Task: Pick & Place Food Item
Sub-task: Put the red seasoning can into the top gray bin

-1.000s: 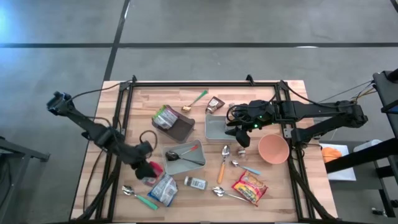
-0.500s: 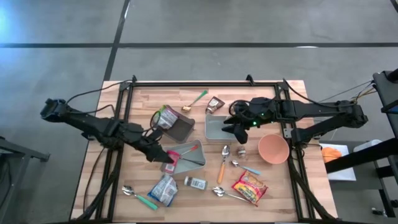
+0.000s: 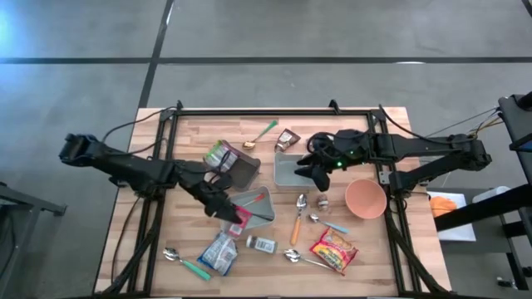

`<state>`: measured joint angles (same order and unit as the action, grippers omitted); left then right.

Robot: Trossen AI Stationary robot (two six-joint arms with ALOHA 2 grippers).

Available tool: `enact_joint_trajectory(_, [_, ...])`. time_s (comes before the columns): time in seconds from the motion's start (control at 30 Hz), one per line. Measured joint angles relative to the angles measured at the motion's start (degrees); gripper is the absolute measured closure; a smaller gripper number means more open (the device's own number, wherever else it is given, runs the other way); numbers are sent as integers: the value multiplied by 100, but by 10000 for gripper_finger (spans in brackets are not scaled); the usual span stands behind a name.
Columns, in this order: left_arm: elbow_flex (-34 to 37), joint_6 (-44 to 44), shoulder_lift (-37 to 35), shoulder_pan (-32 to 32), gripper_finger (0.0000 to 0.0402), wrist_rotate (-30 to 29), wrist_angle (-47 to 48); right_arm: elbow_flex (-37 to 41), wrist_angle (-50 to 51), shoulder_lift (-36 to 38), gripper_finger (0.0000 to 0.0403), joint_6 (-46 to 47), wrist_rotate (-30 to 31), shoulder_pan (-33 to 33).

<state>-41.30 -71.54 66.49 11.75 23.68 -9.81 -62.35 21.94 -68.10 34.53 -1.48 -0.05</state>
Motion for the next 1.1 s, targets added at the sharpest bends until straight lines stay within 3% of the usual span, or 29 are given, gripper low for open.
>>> enact_joint_trajectory(0.3, [-6, 88, 11, -308, 124, 195, -579, 0, -1063, -50, 203, -211, -28, 4])
enact_joint_trajectory(0.63, [-30, 86, 10, -739, 124, 773, -837, 0, -1983, -367, 203, -898, -666, 15])
enact_joint_trajectory(0.9, [-473, 282, 12, -1012, 124, 1326, -670, -2, -3614, -1040, 193, -1145, -2248, -11])
enact_joint_trajectory(1.1, [-675, 364, 12, -1034, 124, 1547, -553, -2, -4606, -1490, 128, -981, -2997, -22])
